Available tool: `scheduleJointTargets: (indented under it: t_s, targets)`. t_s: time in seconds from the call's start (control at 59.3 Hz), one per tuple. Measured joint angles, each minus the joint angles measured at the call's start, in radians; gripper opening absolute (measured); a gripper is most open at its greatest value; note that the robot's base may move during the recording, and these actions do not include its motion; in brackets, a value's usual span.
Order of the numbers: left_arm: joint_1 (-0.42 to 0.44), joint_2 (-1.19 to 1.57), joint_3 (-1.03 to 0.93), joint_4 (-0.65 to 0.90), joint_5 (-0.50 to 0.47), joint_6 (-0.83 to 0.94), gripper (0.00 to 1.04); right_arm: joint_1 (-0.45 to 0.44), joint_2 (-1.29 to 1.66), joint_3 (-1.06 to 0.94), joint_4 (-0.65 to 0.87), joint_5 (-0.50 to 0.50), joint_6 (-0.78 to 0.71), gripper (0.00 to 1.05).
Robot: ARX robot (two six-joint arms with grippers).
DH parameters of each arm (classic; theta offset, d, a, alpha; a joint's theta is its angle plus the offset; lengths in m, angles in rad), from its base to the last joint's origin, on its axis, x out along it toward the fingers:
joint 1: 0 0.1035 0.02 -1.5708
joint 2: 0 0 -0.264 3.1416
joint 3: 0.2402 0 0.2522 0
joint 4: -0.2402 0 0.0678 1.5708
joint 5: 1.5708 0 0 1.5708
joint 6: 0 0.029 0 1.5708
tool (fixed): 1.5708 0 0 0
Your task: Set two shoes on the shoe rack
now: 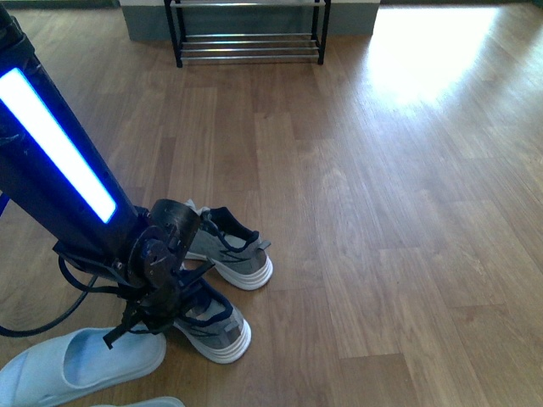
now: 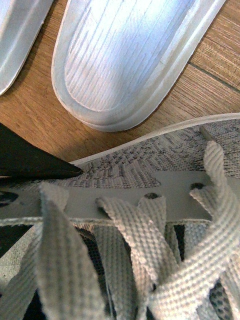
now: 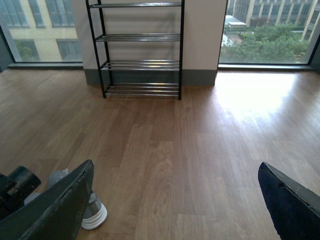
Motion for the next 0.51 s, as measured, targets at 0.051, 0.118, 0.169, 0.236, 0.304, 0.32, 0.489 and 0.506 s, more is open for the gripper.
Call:
scheduleJointTargets:
  t_s: [0.051,0.118,0.169,0.236,0.304,0.32,0.489,0.506]
  targets:
    - [0.000,0.000,0.000,0.000,0.000,0.000,0.02,0.000,0.000,0.000,0.000,0.000,0.000,0.95]
    - [0.000,0.000,0.000,0.000,0.000,0.000,0.02,0.000,0.000,0.000,0.000,0.000,0.000,0.95]
    - [0.000,0.000,0.000,0.000,0.000,0.000,0.02,0.000,0.000,0.000,0.000,0.000,0.000,0.95]
    - [0.000,0.000,-0.002,0.006,-0.009,-0.003,0.02,0.000,0.000,0.000,0.000,0.000,0.000,0.95]
    - [-0.002,0.000,-0.017,0.046,-0.055,-0.021,0.02,0.000,0.000,0.000,0.000,0.000,0.000,0.95]
    - [-0.002,0.000,-0.017,0.046,-0.058,-0.026,0.02,0.000,0.000,0.000,0.000,0.000,0.000,0.95]
    - [0.010,-0.024,-0.065,0.068,-0.031,-0.112,0.02,0.000,0.000,0.000,0.000,0.000,0.000,0.95]
    - [0.013,-0.033,-0.080,0.079,-0.025,-0.120,0.02,0.000,0.000,0.000,0.000,0.000,0.000,0.95]
